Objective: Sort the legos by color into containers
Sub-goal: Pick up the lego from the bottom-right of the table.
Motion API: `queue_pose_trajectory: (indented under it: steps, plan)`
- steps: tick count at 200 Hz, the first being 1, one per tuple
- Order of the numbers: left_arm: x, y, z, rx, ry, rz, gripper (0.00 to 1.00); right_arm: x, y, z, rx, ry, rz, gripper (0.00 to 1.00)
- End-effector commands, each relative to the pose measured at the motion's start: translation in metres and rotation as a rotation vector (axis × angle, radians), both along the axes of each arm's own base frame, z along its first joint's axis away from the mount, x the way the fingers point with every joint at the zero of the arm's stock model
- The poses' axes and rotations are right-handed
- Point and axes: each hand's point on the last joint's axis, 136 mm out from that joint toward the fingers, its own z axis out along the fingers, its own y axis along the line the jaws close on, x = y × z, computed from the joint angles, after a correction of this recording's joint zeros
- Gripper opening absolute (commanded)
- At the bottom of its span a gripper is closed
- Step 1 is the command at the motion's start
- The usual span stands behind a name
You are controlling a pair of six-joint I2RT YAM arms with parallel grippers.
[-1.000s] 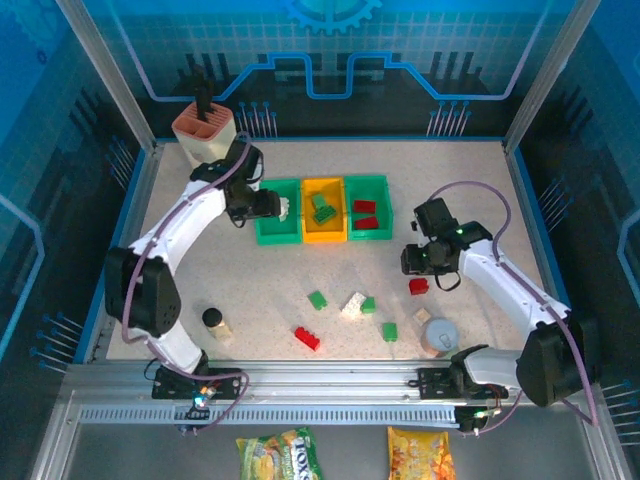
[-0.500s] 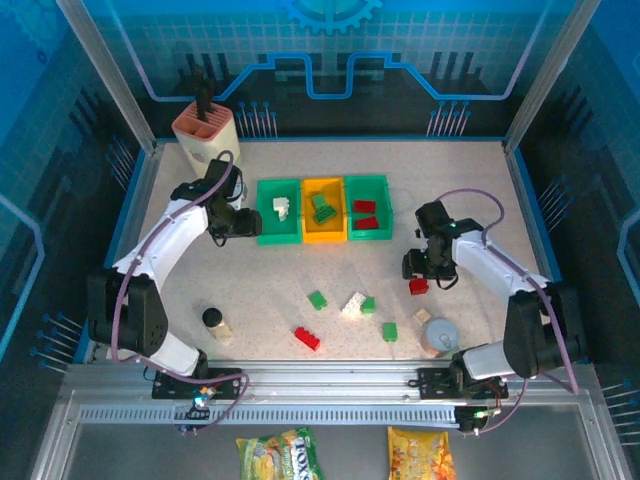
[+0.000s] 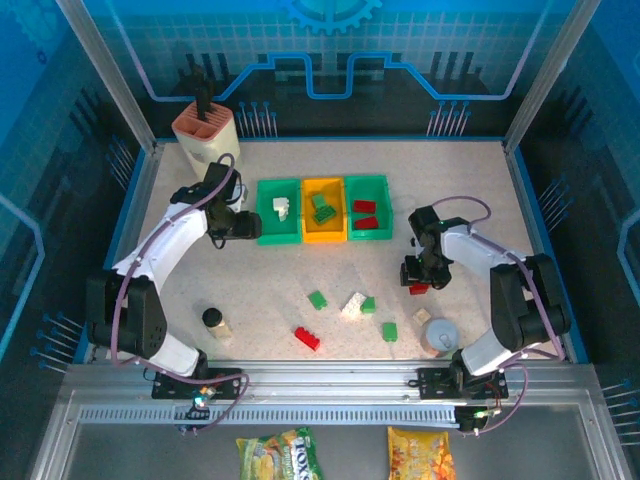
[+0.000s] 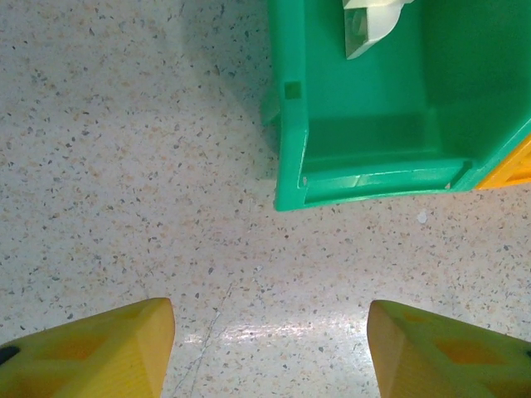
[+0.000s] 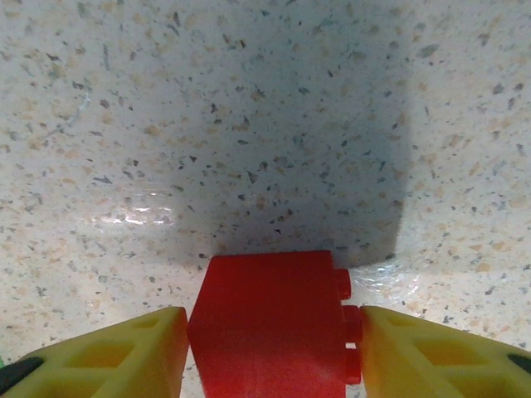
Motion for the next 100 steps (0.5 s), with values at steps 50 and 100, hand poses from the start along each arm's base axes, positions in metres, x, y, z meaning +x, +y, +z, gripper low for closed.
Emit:
queue_pose_trajectory:
  steps: [50, 100]
  plan:
    - [-0.003, -0.002, -0.002, -0.028, 0.011, -0.018, 0.64, -0.010, 0.007, -0.009, -0.009, 0.059, -0.005, 0.49]
    - [-0.009, 0.000, 0.006, -0.029, 0.022, 0.002, 0.65, -0.003, 0.017, 0.007, -0.011, 0.028, 0.011, 0.43]
